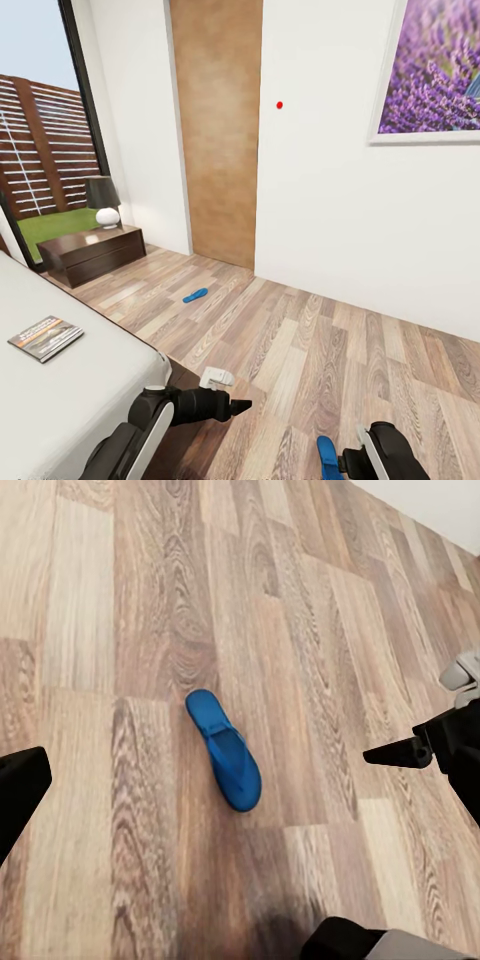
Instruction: In the bedroom, move the book from the bed onto either nightstand, and place the two sandals side by side next to the bed.
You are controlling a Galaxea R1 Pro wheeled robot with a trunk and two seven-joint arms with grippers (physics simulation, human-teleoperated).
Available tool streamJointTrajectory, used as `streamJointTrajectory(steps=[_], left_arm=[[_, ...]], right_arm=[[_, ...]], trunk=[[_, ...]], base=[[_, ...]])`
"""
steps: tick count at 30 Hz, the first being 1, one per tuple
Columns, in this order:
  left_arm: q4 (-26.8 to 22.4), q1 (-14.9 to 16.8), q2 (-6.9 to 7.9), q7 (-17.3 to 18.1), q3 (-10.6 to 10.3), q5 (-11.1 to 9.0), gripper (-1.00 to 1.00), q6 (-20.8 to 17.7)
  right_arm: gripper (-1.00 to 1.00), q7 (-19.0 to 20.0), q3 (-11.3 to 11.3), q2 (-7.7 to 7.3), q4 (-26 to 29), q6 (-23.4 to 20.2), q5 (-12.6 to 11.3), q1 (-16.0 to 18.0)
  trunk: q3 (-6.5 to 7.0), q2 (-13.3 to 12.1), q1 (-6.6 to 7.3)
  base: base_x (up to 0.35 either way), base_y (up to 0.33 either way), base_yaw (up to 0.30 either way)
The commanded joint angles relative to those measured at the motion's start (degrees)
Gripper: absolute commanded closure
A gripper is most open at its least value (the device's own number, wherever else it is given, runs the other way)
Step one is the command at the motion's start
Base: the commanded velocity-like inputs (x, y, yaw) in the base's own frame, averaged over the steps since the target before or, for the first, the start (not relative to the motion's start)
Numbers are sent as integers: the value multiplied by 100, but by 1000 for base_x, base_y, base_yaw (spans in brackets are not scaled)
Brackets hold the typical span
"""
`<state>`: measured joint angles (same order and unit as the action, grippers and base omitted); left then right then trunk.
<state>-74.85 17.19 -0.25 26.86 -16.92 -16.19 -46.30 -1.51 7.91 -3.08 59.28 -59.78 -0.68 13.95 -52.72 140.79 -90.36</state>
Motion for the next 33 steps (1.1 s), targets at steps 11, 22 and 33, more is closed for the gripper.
streamJointTrajectory(steps=[11,22,33], left_arm=[[-3,3,-2,4,4,-16,-100,-37],[-3,3,-2,4,4,-16,-100,-37],[-3,3,5,47,22,-35,-100,-37]], right_arm=[[-100,-20,0,0,4,-22,-11,3],[-100,-22,0,0,5,-22,-11,3],[-100,-16,0,0,4,-22,-11,3]], trunk=[[-225,251,-144],[-469,266,-172],[-712,281,-201]], base=[[0,0,0],[0,0,0],[0,0,0]])
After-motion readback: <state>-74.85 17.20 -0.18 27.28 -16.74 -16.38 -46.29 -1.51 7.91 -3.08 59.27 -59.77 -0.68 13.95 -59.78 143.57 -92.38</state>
